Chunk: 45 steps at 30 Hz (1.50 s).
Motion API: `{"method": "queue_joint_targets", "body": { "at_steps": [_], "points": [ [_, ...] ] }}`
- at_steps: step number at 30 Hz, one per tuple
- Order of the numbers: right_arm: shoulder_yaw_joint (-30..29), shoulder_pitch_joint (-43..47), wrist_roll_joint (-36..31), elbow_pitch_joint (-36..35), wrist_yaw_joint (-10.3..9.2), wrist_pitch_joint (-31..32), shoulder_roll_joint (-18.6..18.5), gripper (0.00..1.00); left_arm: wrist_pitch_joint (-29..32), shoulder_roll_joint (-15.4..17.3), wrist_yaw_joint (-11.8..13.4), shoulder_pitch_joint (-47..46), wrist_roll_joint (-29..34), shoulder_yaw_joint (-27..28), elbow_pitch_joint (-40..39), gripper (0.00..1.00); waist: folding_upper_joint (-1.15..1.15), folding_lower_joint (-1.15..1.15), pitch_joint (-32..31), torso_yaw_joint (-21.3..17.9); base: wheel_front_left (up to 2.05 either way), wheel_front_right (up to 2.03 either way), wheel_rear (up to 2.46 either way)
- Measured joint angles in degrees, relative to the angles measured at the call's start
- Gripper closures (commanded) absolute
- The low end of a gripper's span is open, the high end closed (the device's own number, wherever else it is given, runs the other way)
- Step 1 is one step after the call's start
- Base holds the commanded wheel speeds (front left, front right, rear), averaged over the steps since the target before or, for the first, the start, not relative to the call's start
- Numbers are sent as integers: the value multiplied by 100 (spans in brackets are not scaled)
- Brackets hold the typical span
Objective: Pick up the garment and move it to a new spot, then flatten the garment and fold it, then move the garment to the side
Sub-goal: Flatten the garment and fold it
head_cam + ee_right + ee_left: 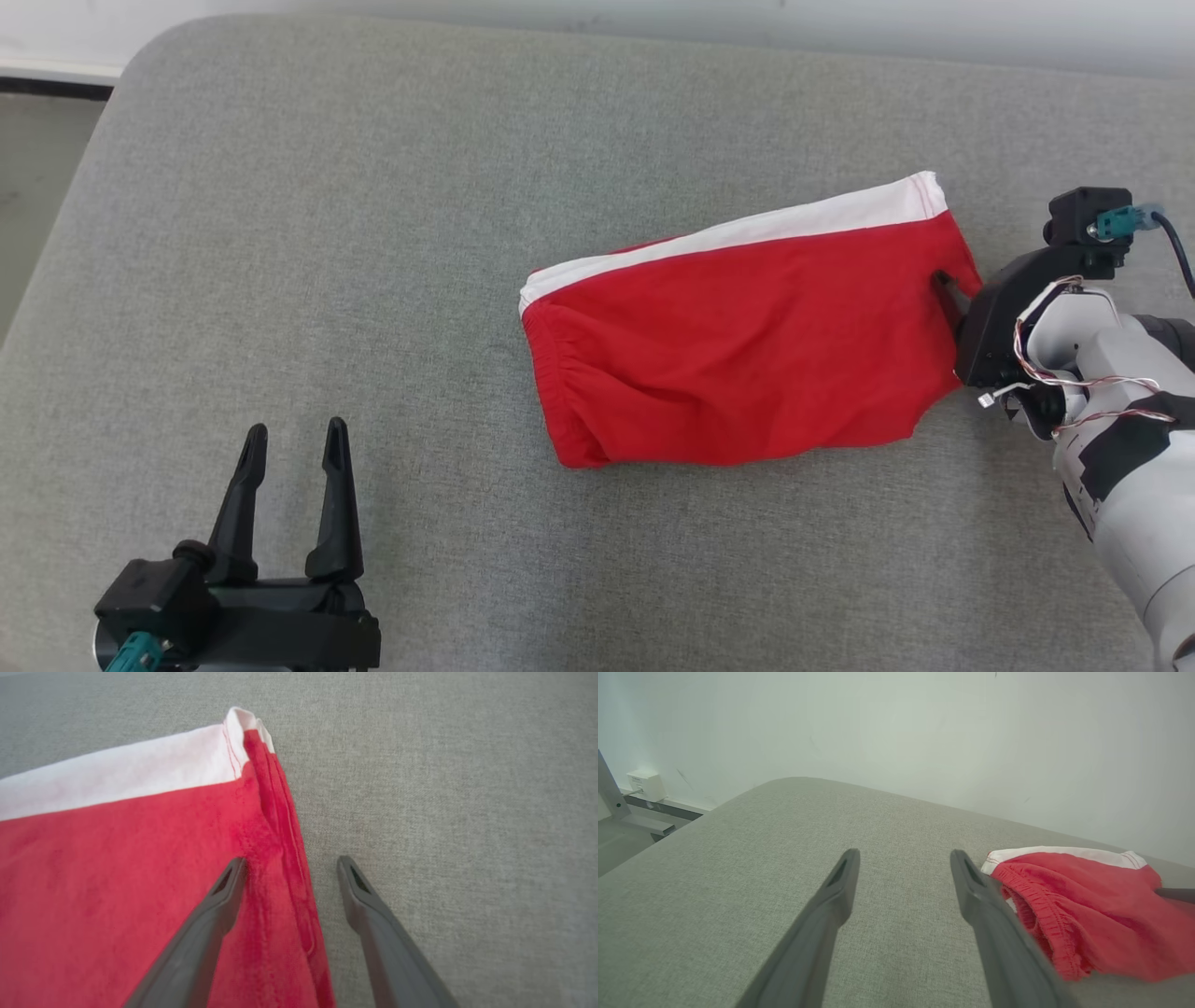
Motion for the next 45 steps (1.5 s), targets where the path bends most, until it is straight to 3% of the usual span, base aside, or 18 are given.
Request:
{"method": "queue_joint_targets", "body": {
  "at_steps": [5,6,7,8,13,19,28,36,40,45],
  "points": [
    [120,-81,-1,43,-18,309,36,1,1,-2,22,0,-25,10,-13,0,0,0,111,56,0,0,0],
    [149,-82,0,33,-18,358,36,52,0,-1,30,-1,-35,16,-13,0,0,0,120,62,0,0,0],
    [171,-82,3,9,-19,422,40,84,0,-2,40,-1,-54,19,-13,0,0,0,128,64,0,0,0],
    [188,-81,20,-15,-19,463,48,100,0,-2,42,-2,-62,22,-11,0,-1,0,132,61,0,0,0],
    [275,-82,56,-104,3,498,79,100,0,-2,49,-12,-93,24,7,0,0,0,148,8,0,0,0],
    [260,-63,-66,-9,7,-1,-7,100,0,-4,49,-16,-93,9,52,0,0,1,64,-90,0,0,0],
    [168,159,-611,341,1,-803,-474,100,0,-5,38,148,-67,-8,136,0,0,1,-362,-328,0,0,0],
    [70,143,-1266,422,1,-993,-814,100,0,-5,44,360,-67,-20,215,0,0,0,-745,-504,0,0,0],
    [13,11,-1501,430,1,-938,-622,100,0,-7,45,367,-75,-45,249,0,0,0,-864,-553,0,0,0],
    [74,-64,-1649,419,1,-772,93,100,0,-7,51,371,-113,-105,276,0,0,0,-927,-530,0,0,0]
  ]
}}
